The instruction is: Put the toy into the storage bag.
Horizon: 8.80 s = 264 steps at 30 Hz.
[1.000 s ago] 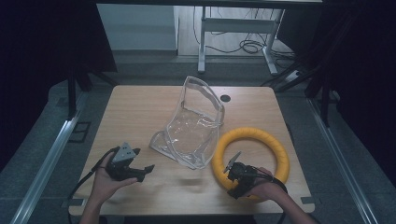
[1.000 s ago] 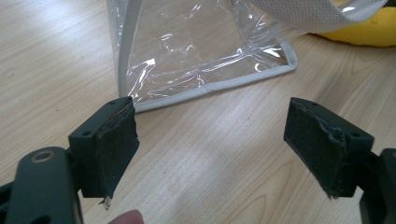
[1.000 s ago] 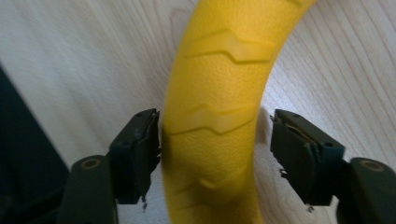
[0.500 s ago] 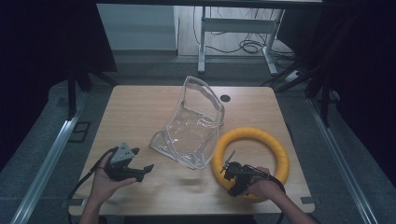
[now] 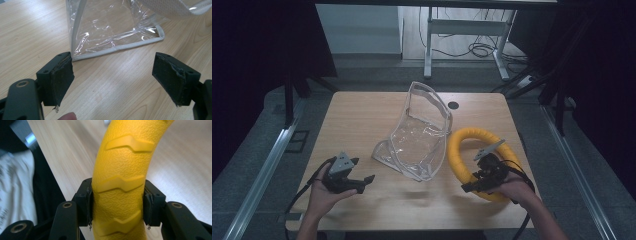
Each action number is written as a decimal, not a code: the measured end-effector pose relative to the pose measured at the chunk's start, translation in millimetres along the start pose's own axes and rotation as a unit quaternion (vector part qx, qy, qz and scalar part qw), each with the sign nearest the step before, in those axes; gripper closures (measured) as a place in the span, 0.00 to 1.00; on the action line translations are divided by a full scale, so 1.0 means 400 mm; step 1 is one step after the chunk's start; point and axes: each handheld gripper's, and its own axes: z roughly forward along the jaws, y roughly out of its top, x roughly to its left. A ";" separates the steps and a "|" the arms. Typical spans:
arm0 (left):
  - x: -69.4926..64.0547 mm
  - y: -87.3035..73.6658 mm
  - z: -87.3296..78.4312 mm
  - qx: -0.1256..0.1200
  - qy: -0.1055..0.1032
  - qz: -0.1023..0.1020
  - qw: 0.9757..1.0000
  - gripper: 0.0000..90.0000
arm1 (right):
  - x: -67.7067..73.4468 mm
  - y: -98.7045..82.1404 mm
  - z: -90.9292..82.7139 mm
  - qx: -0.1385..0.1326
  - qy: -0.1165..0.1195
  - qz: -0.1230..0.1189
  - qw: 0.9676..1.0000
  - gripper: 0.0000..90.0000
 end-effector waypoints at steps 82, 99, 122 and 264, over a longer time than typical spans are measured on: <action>0.005 -0.001 -0.006 -0.010 0.010 -0.004 1.000 0.19 | 0.039 0.140 -0.234 -0.413 -0.007 0.010 0.911 0.56; 0.004 -0.002 -0.001 -0.006 0.010 0.003 1.000 0.19 | 0.070 0.203 -0.253 -0.438 -0.007 -0.013 0.899 0.56; 0.000 -0.004 0.011 0.002 0.009 0.005 1.000 0.19 | 0.186 0.322 -0.281 -0.464 0.055 -0.077 0.881 0.56; 0.011 -0.026 0.021 0.015 0.010 -0.005 1.000 0.19 | 0.061 0.219 0.043 -0.380 0.026 -0.018 0.924 0.39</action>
